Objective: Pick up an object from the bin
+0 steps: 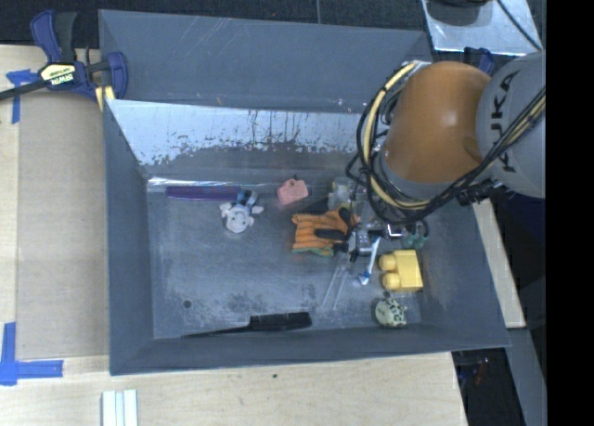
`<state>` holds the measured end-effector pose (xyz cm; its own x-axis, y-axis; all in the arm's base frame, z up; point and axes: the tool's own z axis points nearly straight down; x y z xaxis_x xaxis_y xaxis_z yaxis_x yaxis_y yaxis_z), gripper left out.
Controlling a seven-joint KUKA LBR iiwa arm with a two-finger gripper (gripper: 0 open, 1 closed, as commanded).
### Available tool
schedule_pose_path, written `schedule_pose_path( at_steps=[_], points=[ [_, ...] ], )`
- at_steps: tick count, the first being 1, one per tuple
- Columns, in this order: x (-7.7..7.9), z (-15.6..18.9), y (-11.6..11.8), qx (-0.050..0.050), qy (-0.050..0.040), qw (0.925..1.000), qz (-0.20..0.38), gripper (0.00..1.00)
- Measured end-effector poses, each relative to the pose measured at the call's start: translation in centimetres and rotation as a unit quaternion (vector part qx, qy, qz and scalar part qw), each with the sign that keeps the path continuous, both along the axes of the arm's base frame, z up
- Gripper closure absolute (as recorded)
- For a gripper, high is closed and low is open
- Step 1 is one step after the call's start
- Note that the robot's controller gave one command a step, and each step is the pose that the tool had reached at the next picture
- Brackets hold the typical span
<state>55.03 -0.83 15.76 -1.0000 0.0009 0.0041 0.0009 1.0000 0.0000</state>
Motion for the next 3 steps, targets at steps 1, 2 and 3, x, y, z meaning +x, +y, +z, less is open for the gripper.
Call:
schedule_pose_path(
  at_steps=[1,2,3],
  points=[
    [0.2,0.4,0.0,0.000,-0.0038,1.0000,0.000,0.00],
    [2.7,-6.2,-0.8,0.000,-0.0056,0.9984,-0.055,0.00],
    [3.2,-4.1,-0.6,0.000,-0.0071,0.9994,-0.034,0.00]
  ],
)
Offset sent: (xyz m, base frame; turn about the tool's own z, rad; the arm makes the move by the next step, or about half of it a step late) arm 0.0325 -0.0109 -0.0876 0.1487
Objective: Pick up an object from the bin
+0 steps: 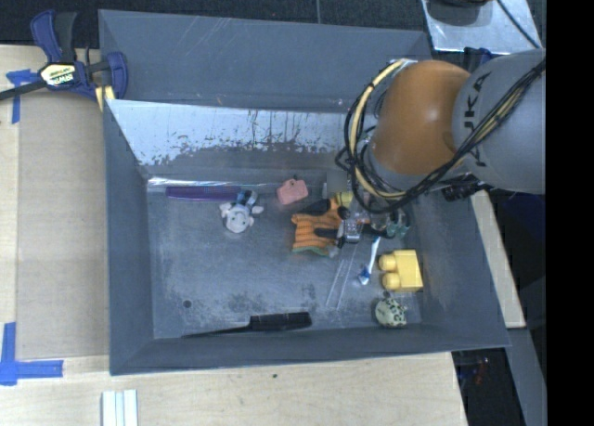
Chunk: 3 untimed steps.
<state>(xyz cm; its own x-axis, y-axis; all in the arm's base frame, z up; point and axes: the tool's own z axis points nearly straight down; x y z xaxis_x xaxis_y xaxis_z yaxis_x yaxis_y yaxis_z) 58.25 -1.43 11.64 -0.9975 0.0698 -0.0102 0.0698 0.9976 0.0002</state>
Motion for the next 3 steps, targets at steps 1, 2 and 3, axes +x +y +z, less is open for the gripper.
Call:
schedule_pose_path(
  at_steps=[1,2,3],
  points=[
    [-1.5,-0.9,1.5,0.001,0.0010,0.9992,-0.040,0.00],
    [-0.1,-4.7,-0.4,0.000,-0.0028,0.9997,-0.023,0.00],
    [-1.2,-4.4,0.9,0.003,-0.0033,0.9864,-0.164,1.00]
  ],
)
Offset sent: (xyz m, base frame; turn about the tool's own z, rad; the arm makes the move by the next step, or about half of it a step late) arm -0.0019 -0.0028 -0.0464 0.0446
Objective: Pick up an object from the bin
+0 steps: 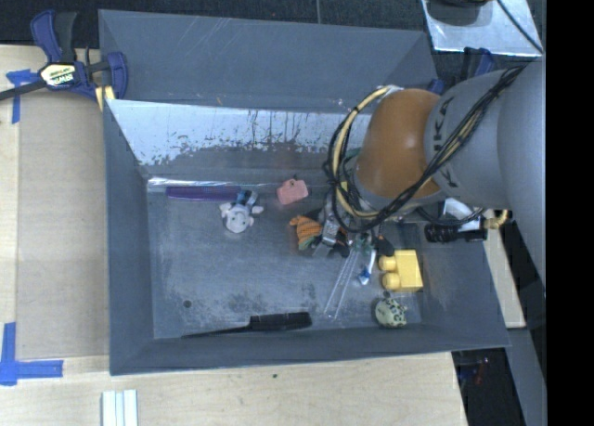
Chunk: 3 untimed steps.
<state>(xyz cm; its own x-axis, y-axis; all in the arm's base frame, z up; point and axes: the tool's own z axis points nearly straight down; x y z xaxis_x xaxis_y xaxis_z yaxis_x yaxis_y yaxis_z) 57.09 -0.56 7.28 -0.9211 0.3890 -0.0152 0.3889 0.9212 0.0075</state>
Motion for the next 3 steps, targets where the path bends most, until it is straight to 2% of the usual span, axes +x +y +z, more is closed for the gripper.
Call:
schedule_pose_path(
  at_steps=[1,2,3],
  points=[
    [0.0,0.0,0.0,0.000,-0.0001,1.0000,0.000,1.00],
    [-0.2,4.4,0.0,0.000,0.0037,1.0000,0.001,1.00],
    [0.0,8.4,-0.1,0.000,-0.0012,1.0000,0.001,1.00]
  ],
)
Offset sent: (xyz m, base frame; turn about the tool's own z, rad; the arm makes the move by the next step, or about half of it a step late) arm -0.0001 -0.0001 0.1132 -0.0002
